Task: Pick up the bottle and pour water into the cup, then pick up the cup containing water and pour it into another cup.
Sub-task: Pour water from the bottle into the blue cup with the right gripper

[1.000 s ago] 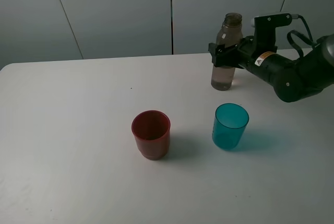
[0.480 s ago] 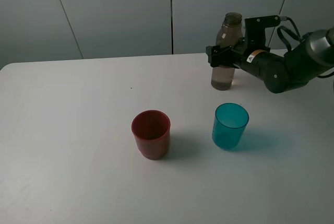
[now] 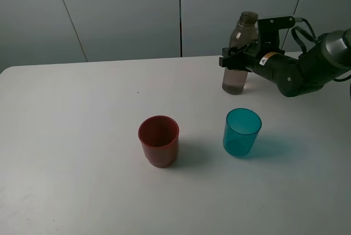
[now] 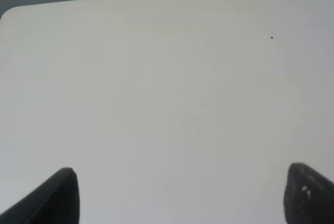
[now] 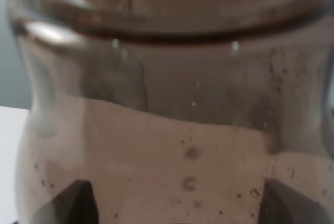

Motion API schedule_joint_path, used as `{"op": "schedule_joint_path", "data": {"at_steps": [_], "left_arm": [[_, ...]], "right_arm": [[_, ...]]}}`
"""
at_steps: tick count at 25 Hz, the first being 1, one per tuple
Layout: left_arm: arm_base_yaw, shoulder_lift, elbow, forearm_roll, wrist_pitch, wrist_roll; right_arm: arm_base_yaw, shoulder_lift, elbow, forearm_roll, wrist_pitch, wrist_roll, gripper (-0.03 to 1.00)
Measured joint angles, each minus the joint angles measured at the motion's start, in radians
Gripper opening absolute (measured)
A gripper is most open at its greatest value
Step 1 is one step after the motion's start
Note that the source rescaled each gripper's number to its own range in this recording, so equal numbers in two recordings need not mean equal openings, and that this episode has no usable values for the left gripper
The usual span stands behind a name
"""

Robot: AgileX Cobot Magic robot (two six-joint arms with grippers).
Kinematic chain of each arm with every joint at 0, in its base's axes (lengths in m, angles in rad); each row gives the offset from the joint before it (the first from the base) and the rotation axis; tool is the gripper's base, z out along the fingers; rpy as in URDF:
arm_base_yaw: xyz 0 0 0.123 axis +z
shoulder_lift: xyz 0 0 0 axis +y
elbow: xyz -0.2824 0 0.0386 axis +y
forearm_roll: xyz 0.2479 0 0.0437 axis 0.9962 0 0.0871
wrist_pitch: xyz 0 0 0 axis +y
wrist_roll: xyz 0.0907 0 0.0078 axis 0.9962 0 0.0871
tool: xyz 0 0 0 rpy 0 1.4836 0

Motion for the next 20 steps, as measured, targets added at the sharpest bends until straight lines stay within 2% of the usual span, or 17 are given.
{"op": "schedule_joint_path", "data": {"at_steps": [6, 10, 16, 20], "left_arm": [[0.0, 0.0, 0.0, 0.0, 0.0, 0.0], [0.0, 0.0, 0.0, 0.0, 0.0, 0.0], [0.0, 0.0, 0.0, 0.0, 0.0, 0.0], [0.0, 0.0, 0.0, 0.0, 0.0, 0.0]], "right_arm": [[0.0, 0.0, 0.0, 0.0, 0.0, -0.008, 0.0], [0.002, -0.032, 0.0, 0.021, 0.051, -0.085, 0.0], [0.0, -0.194, 0.006, 0.023, 0.214, -0.348, 0.0], [0.0, -0.331, 0.041, 0.023, 0.265, -0.494, 0.0]]}}
